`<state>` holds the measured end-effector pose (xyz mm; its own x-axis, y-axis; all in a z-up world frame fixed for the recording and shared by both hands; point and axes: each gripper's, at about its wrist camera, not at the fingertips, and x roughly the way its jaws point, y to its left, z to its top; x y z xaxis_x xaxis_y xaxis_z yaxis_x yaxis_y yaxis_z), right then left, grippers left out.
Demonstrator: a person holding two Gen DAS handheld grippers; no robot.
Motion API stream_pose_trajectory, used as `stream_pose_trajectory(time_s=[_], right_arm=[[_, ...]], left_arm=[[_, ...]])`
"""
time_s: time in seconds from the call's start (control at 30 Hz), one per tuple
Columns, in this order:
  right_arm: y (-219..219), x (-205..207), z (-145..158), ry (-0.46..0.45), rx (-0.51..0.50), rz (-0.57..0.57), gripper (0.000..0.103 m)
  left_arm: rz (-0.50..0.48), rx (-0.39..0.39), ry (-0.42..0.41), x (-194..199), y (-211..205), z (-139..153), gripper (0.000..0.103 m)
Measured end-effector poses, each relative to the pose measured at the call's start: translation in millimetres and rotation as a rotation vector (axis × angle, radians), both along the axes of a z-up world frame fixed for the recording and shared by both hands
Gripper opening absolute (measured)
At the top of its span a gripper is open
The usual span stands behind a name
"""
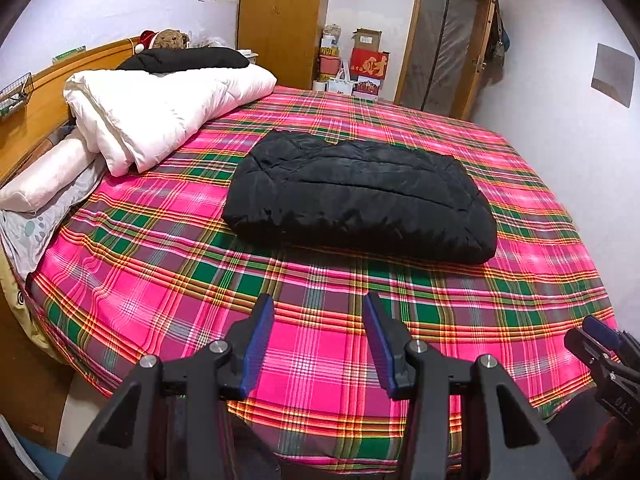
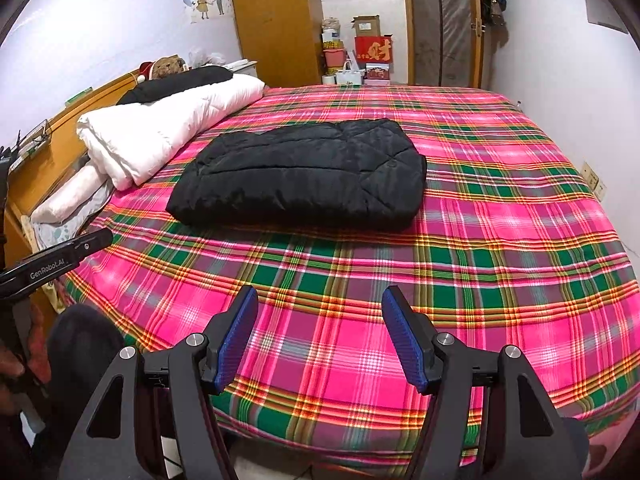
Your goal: Fold large clothes
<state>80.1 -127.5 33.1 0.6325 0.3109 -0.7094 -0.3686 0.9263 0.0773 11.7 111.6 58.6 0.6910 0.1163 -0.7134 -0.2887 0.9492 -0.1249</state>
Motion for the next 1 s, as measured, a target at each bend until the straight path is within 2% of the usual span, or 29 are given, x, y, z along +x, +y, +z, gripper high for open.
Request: stream_pose_trajectory(time_s=[0.63,1.0], right_arm=[[4.6,-1.5,-5.2,0.023,-0.003,0.006,0.065],[5.3,-2.1,-6.7,0.026,-0.004,0.011,0.065]], left_arm=[[-0.018,0.008,0.010,-0.5,-2.9,-1.0,0.048],[-0.017,0.042,0.011,-2.4,-6.6,2.4,0.048]])
